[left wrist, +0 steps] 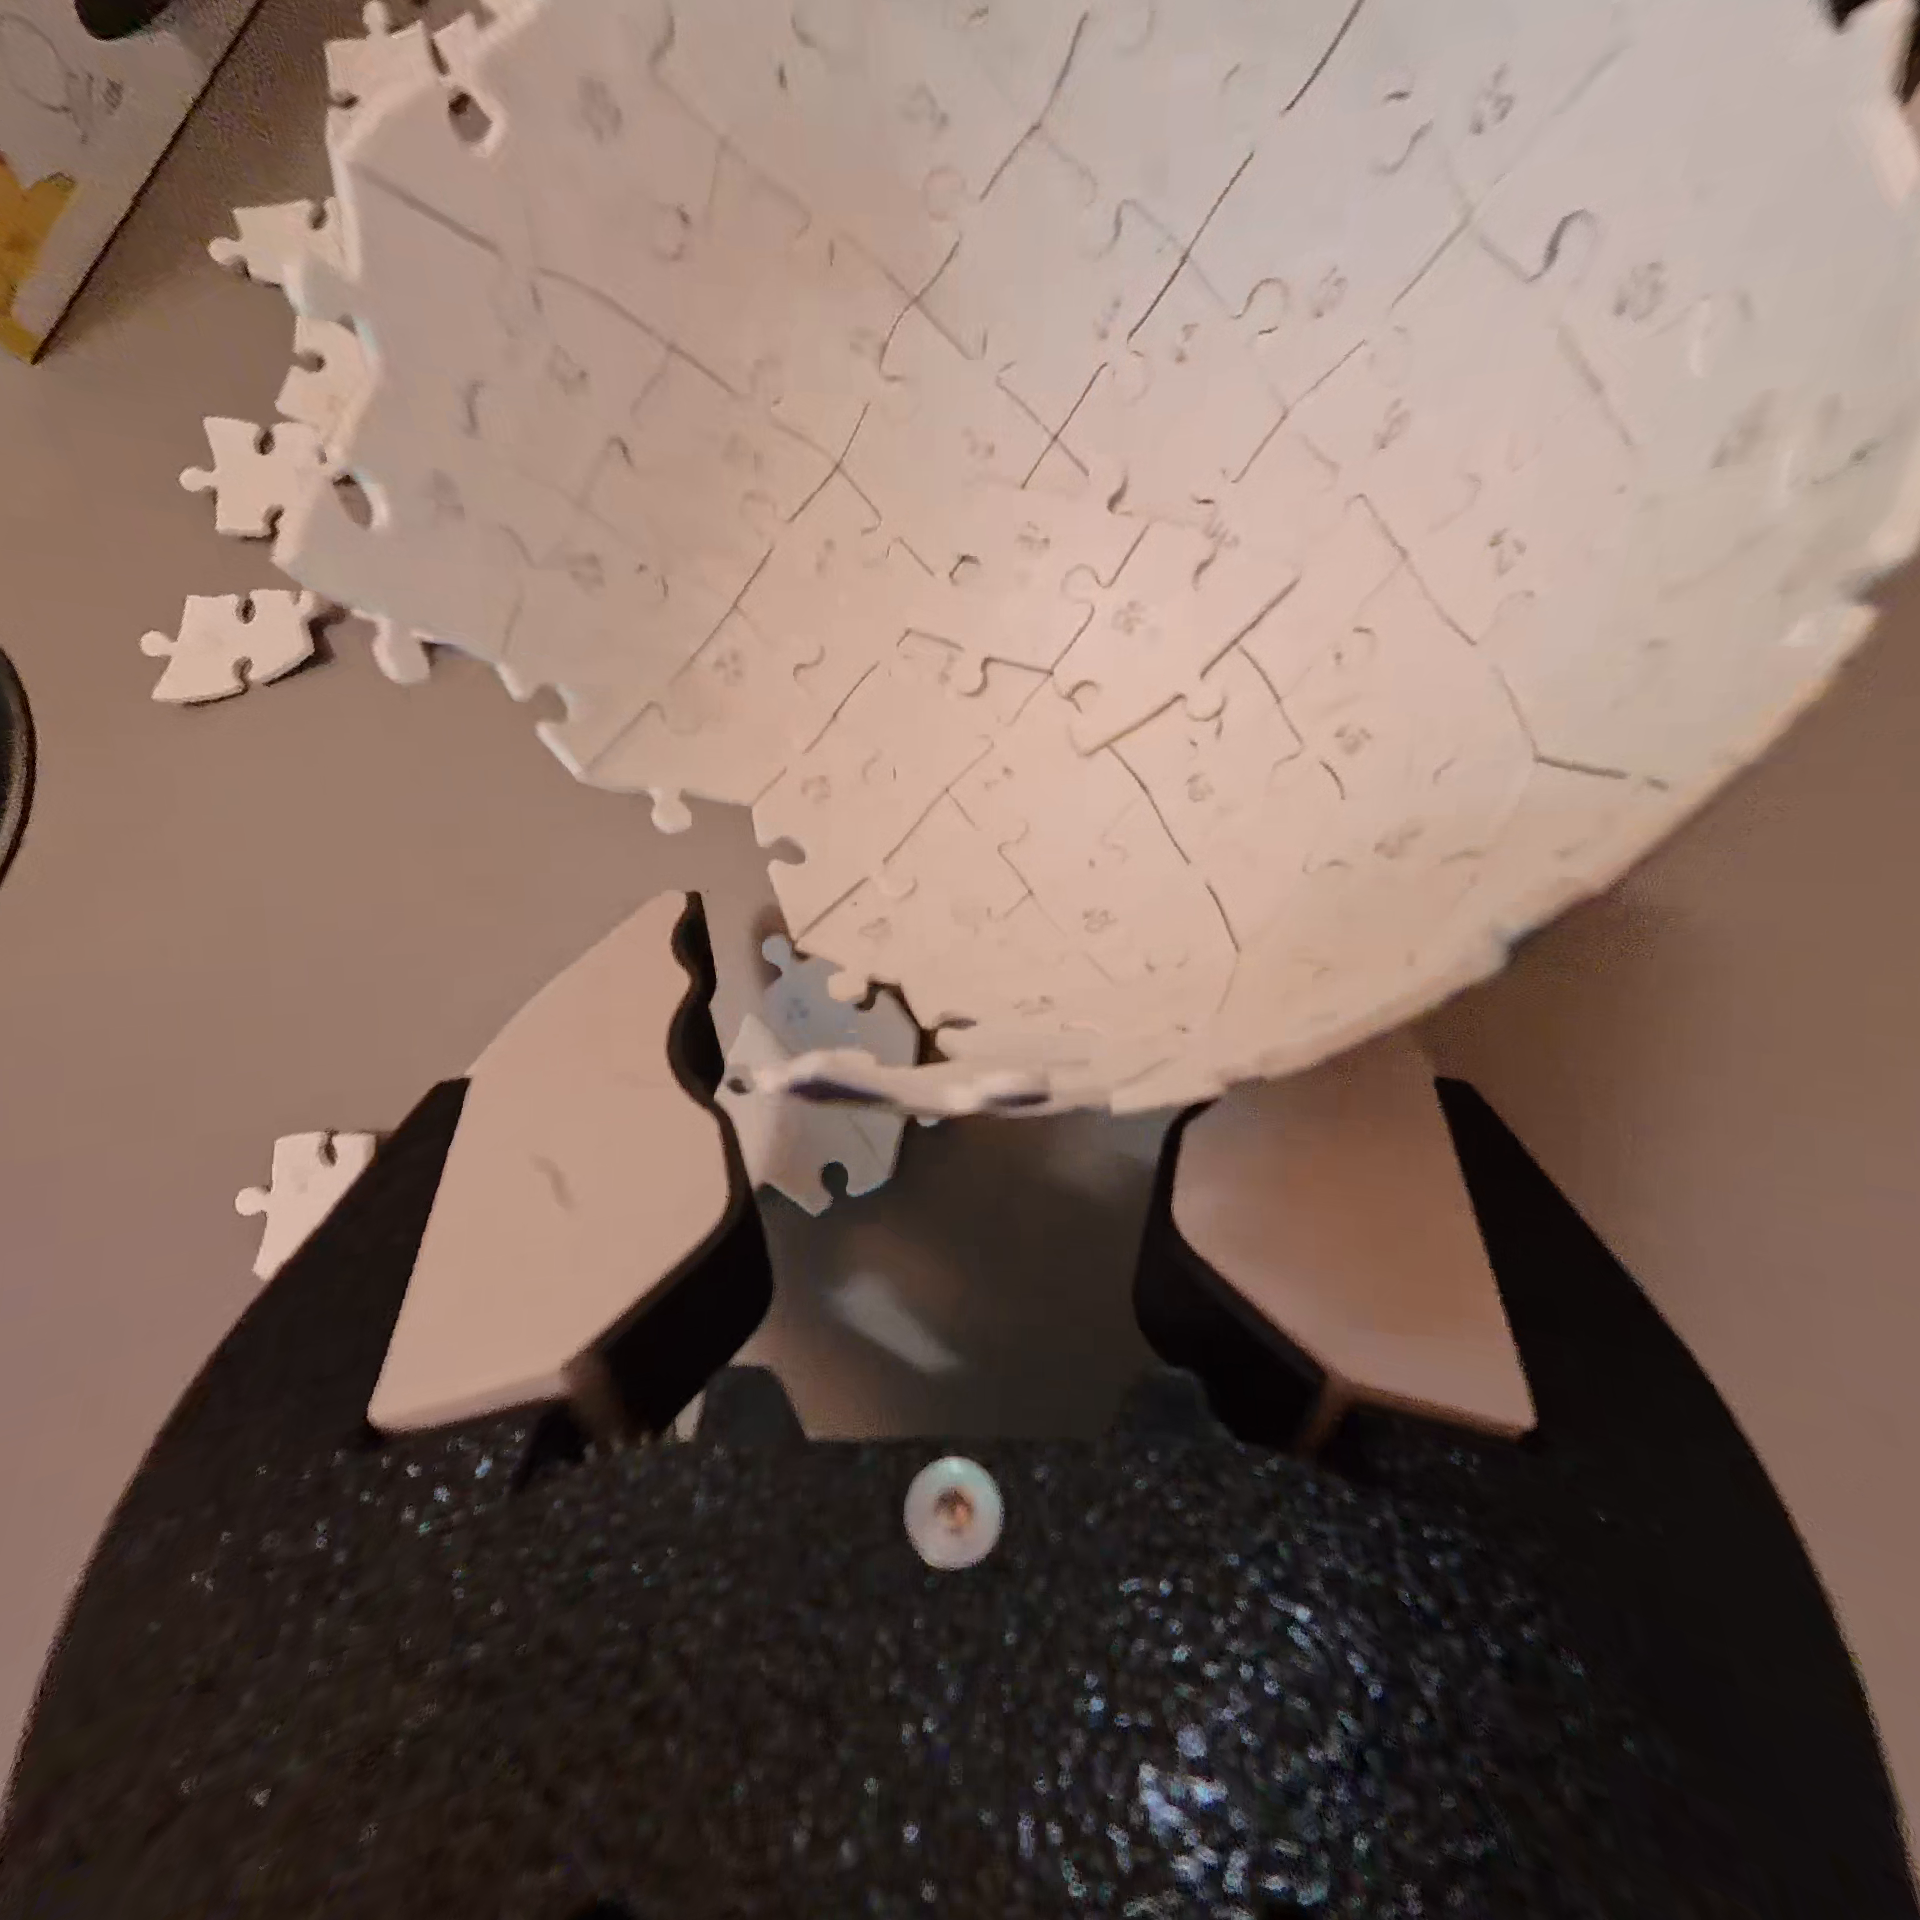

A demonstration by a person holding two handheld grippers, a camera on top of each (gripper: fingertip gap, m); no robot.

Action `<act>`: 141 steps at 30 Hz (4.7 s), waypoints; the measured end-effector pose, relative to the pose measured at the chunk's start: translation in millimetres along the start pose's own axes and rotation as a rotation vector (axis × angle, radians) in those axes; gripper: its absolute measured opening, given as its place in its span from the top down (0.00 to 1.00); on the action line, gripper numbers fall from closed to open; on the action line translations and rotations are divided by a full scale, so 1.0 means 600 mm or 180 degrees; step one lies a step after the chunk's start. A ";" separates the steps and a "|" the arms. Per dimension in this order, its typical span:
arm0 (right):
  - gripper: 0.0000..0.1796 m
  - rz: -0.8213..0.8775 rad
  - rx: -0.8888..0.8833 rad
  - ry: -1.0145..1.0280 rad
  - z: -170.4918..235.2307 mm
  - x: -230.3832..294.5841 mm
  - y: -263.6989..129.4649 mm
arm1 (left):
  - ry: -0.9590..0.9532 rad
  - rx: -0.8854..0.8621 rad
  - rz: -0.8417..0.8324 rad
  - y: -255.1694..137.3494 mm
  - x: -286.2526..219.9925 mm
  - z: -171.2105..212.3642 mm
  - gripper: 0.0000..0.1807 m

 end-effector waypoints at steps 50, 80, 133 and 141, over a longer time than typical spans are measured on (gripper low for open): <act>0.33 0.0339 0.0899 -0.0484 -0.013 0.043 -0.004 | -0.0690 0.0068 0.1119 -0.026 -0.013 0.009 0.47; 0.27 -0.0347 0.0571 -0.0889 -0.058 0.062 0.048 | -0.0155 -0.0142 0.0060 -0.065 -0.043 0.060 0.80; 0.29 0.0134 0.0508 -0.1381 -0.081 0.110 0.082 | -0.0563 -0.0333 -0.0283 -0.177 0.029 0.136 1.00; 0.29 0.0164 0.0584 -0.1471 -0.085 0.115 0.084 | -0.1389 0.0401 -0.0936 -0.155 0.086 0.207 0.89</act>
Point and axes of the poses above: each gripper's, where its closed fingertips meet, y out along the fingers, z out of its underside, x = y × z across the jaws, the point moved 10 cm from there along -y, back along the fingers, and after that the axes turned 14 degrees about -z, right-handed, at the moved point
